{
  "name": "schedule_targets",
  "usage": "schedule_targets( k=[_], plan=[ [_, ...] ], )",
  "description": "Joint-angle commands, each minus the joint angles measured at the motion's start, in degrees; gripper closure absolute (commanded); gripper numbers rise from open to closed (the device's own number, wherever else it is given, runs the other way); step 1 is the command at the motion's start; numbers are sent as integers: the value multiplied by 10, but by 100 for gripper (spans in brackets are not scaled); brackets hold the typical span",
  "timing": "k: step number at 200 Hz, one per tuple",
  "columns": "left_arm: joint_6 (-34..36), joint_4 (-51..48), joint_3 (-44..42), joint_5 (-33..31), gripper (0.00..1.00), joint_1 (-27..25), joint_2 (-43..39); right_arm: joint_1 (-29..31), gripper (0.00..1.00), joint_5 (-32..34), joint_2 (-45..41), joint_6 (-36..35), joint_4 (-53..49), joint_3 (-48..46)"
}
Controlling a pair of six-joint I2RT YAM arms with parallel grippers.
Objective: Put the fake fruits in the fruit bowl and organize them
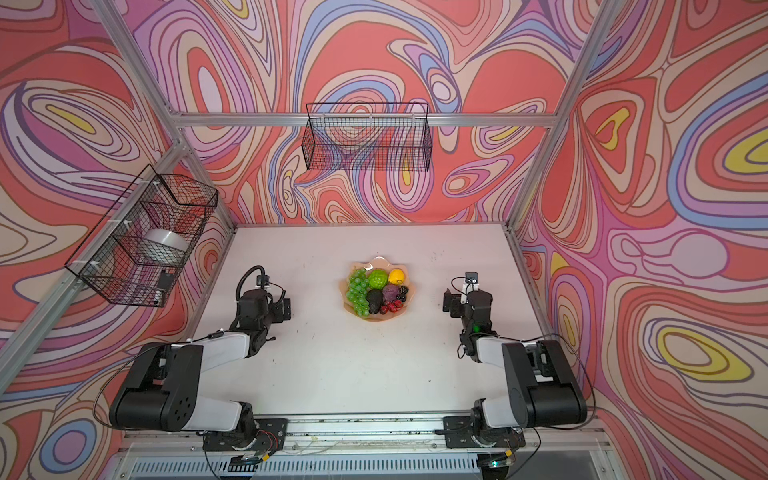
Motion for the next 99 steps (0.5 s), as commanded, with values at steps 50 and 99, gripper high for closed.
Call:
schedule_targets(
  k=[50, 99],
  plan=[
    [-2, 179, -18, 50, 0, 25, 43, -18, 2, -53, 130, 18, 162, 37],
    [-1, 187, -21, 50, 0, 25, 45, -21, 2, -33, 136, 25, 118, 66]
  ],
)
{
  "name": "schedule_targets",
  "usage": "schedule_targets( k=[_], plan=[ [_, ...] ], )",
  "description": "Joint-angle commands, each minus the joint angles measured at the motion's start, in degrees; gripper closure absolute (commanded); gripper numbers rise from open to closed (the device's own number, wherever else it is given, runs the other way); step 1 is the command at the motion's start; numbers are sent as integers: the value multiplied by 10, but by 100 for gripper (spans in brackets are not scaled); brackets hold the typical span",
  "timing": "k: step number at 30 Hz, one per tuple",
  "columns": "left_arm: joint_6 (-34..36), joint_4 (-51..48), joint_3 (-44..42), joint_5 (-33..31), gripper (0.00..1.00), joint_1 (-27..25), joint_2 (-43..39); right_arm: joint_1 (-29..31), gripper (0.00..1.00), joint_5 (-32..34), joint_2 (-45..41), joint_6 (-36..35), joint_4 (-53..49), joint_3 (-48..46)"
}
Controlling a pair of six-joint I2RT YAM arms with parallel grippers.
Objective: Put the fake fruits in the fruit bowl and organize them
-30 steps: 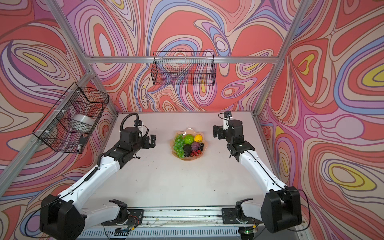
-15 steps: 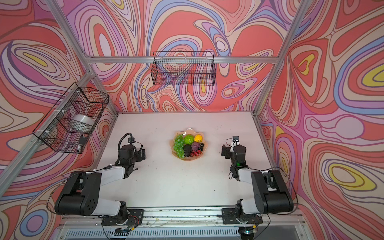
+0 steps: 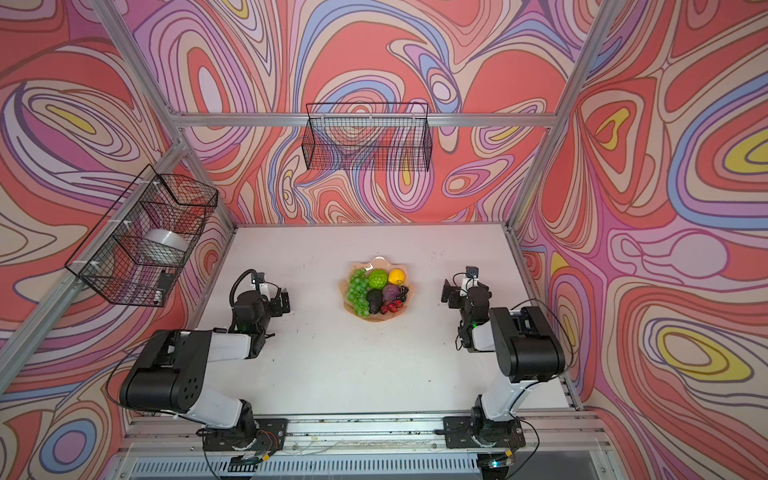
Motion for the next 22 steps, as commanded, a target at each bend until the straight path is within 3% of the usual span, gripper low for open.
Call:
schedule_targets(
  k=[1, 22],
  plan=[
    [2, 30, -2, 7, 0, 4, 3, -4, 2, 8, -2, 7, -27, 22],
    [1, 36, -6, 6, 0, 4, 3, -3, 2, 5, -1, 3, -25, 23]
  ],
)
